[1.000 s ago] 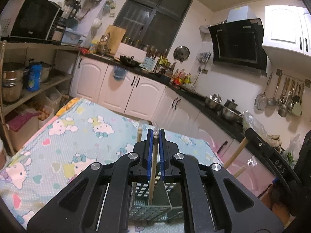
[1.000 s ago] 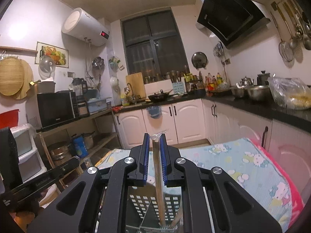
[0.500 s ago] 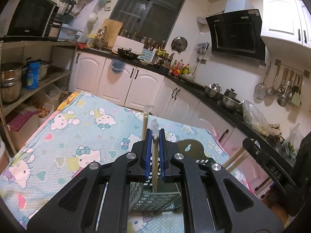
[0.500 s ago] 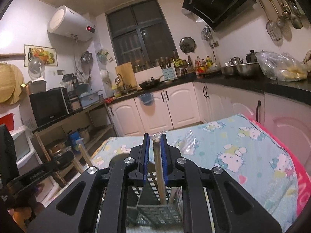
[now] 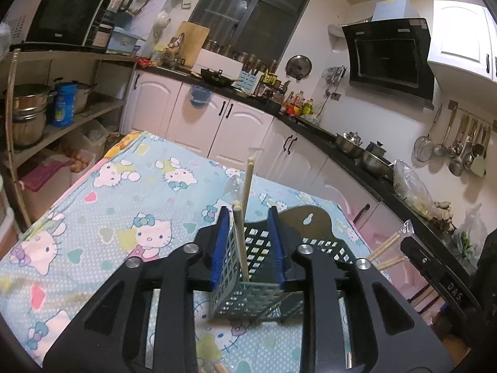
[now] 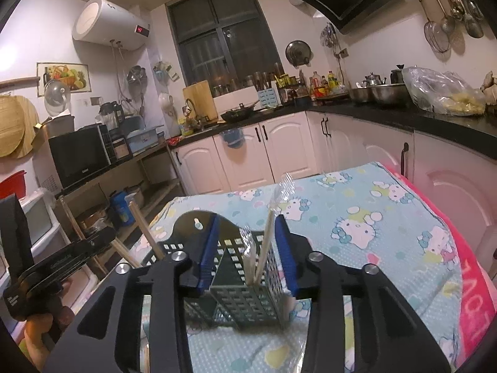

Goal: Organize utensils
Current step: 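Open both tools to drop the chopsticks into the caddy, then move both open tools down to the wrapped chopsticks on the sheet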

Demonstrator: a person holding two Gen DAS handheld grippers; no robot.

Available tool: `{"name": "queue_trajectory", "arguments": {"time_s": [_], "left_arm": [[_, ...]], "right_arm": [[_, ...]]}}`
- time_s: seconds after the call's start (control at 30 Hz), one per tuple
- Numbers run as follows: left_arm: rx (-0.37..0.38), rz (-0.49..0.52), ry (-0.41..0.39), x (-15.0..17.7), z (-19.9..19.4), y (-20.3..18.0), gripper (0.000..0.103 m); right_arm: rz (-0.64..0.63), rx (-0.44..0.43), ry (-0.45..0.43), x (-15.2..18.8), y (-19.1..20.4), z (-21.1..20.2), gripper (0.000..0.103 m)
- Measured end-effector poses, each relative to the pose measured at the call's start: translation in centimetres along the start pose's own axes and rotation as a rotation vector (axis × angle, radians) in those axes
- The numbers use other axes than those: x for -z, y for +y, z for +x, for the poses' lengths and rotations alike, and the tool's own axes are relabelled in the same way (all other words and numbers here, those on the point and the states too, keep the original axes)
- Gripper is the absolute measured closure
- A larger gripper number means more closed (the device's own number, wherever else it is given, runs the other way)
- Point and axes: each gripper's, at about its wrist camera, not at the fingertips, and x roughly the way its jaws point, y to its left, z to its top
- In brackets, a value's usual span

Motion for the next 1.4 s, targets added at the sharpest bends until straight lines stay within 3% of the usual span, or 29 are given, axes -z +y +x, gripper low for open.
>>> {"name": "queue_trajectory", "arguments": {"time_s": [0.27, 0.43, 0.6, 0.7, 1.03, 1.4], "left_arm": [[-0.023, -0.032, 0.036, 0.6, -1.0, 0.8, 0.061], [-0.027, -0.053, 0.052, 1.4, -2.3, 1.3, 0.041], [-0.041, -0.065, 0.075, 2.1, -3.5, 1.7, 0.037], [-0.044, -0.054, 0.074, 2.4, -4.3, 1.7, 0.030], [-0.070, -0.078, 0.065, 3.9, -7.2, 3.3, 0.014], [-0.108, -0.085, 0.123, 6.2, -9.1, 5.3, 0.012]], "right_arm": [[-0.023, -0.002, 0.051, 1.0, 0.2, -1.1, 0.057], [-0.032, -0.026, 0.093, 1.7, 0.6, -1.6, 0.048], [-0.052, -0.043, 0.117, 2.2, 1.2, -2.0, 0.039], [-0.045, -0.058, 0.134, 2.5, 1.3, -2.4, 0.035], [-0.089, -0.068, 0.181, 3.9, 2.3, -3.8, 0.031], [-0.118, -0.104, 0.215, 5.0, 3.9, -4.9, 0.024]]}}
